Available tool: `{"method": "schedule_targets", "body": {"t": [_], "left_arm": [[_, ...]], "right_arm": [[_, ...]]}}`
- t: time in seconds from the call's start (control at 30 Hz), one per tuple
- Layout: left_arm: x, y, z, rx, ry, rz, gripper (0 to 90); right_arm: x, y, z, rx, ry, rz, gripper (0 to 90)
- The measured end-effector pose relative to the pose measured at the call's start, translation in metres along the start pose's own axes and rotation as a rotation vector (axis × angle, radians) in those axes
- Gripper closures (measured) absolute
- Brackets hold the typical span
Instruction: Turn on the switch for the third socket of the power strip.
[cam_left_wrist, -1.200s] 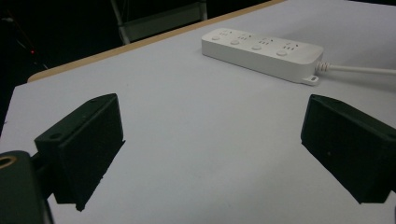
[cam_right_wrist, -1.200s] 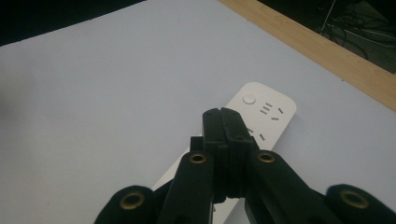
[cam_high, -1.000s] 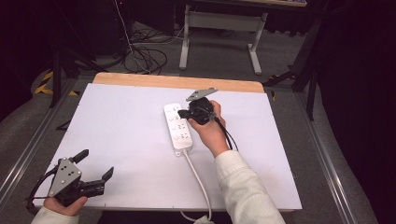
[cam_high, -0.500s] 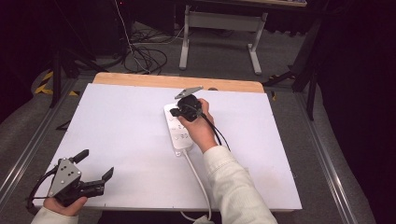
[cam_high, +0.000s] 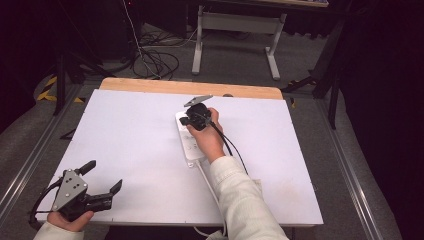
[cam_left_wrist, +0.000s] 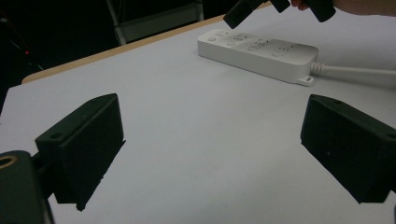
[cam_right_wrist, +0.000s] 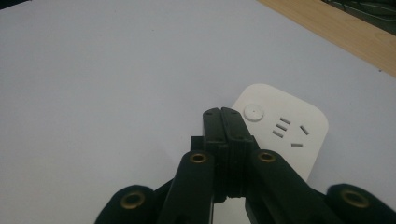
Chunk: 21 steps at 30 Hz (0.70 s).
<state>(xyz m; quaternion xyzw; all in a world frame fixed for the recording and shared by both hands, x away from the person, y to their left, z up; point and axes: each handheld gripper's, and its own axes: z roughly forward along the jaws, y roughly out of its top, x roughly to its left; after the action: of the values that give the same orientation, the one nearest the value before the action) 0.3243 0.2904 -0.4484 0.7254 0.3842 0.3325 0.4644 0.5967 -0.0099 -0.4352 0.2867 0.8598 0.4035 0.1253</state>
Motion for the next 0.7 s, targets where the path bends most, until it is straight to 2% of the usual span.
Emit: {"method": "schedule_targets", "body": {"t": [0.33,0.47,0.7], "left_arm": [[-0.001,0.0,0.001,0.005,-0.007,0.004,6.4],[-0.001,0.0,0.001,0.007,-0.008,0.003,6.4],[-0.001,0.0,0.002,0.008,-0.013,0.005,6.4]], "right_arm": [[-0.004,-0.005,0.012,0.035,-0.02,0.0,90.0],[-0.004,-0.007,0.015,0.04,-0.013,0.01,90.0],[-0.002,-0.008,0.018,0.055,-0.018,-0.001,90.0]]}}
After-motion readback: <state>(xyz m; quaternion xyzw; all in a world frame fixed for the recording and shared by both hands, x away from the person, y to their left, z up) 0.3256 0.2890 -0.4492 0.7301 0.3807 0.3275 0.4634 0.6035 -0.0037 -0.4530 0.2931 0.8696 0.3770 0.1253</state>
